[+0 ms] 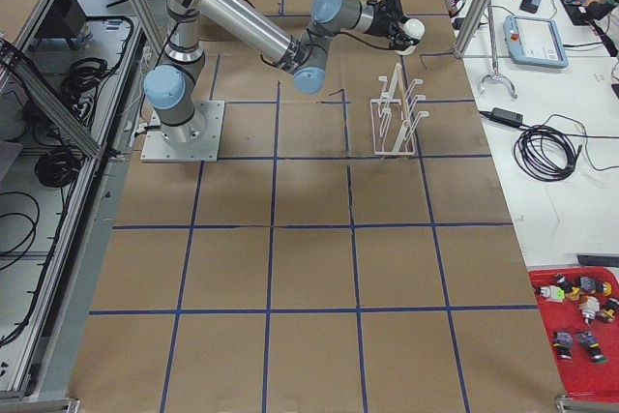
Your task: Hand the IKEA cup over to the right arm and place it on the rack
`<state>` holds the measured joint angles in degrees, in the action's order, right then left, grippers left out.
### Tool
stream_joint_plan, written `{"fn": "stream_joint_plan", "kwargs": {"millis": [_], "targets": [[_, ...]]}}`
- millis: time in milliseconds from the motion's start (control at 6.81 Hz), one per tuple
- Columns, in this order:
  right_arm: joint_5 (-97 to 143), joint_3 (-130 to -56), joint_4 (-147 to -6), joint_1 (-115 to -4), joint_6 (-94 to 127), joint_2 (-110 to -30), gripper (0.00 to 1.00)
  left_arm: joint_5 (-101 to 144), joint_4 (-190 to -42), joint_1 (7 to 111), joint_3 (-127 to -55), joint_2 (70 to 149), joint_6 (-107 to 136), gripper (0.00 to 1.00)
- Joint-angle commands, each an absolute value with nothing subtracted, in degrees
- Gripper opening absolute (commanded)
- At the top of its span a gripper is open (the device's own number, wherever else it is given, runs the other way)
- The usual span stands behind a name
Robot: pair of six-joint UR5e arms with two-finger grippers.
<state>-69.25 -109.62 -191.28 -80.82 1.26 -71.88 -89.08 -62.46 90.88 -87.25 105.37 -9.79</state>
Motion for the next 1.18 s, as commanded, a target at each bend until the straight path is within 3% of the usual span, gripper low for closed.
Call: {"fn": "stream_joint_plan", "kwargs": {"millis": [0,441,735,1029], "targets": [[-69.17,-104.7,-191.86,-80.24,-5.88,-66.65,0.34,-89.04,-79.93,90.27,-87.44,97.94,-9.84,0.99],[-68.56,-99.41,-193.36,-79.02,-5.98,-59.95,0.34,-88.86,-82.27,90.26,-90.08,94.14,-6.61,0.99],[-68.9,-100.01,-193.1,-78.75,-6.33,-59.33,0.35,-89.21,-82.35,88.26,-93.4,91.25,-5.27,0.99],[-69.08,-103.17,-193.09,-78.75,-6.42,-59.59,0.35,-89.82,-82.35,81.86,-101.47,84.42,-6.67,0.99]]}}
